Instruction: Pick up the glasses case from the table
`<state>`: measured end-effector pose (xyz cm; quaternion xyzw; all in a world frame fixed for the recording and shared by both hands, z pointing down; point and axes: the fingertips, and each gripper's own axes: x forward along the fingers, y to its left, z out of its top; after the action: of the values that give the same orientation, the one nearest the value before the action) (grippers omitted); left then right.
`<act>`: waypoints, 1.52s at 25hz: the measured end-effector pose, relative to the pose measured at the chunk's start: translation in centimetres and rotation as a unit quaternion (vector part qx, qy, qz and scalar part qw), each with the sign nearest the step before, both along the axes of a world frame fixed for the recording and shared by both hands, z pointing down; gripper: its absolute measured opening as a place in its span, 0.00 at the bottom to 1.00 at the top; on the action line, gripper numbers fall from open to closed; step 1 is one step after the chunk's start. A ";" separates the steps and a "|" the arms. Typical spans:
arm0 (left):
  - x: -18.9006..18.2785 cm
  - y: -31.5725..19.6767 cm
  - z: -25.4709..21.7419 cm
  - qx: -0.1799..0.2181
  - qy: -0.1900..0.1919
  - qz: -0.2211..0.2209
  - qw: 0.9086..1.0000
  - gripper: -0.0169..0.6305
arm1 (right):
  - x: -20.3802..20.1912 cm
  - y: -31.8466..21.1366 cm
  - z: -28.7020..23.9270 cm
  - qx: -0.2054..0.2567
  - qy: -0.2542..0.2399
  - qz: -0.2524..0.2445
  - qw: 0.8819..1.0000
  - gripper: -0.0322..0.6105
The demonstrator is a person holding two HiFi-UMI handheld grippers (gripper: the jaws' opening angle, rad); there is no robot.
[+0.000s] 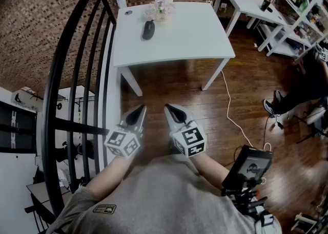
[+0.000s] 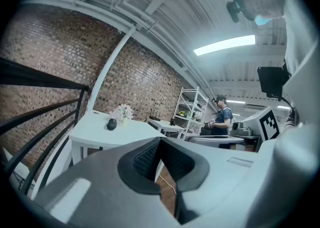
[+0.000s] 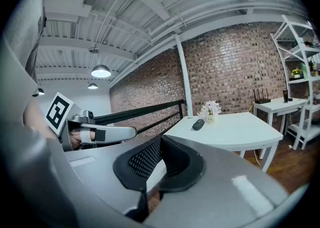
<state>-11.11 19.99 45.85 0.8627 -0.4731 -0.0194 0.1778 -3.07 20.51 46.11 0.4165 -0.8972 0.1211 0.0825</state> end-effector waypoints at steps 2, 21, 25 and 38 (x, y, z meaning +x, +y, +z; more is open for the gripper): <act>1.1 -2.5 -0.1 -0.003 0.004 -0.006 1.000 0.03 | 1.5 -2.6 -0.4 0.001 -0.001 -0.001 1.000 0.07; 6.3 -19.0 0.9 -0.030 -0.021 -0.060 0.998 0.03 | 8.3 -18.6 0.6 -0.024 -0.028 -0.028 0.999 0.07; 6.2 -21.2 1.9 -0.035 -0.025 -0.062 0.997 0.03 | 8.0 -20.7 1.4 -0.032 -0.022 -0.033 0.999 0.07; 1.8 -34.0 7.1 -0.063 -0.040 -0.050 0.996 0.03 | 4.2 -33.8 3.4 -0.056 0.016 -0.032 0.998 0.07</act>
<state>-9.29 -14.02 52.91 0.8252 -0.5226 0.0362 0.2113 1.09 -13.26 49.47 0.3844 -0.9005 0.1615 0.1236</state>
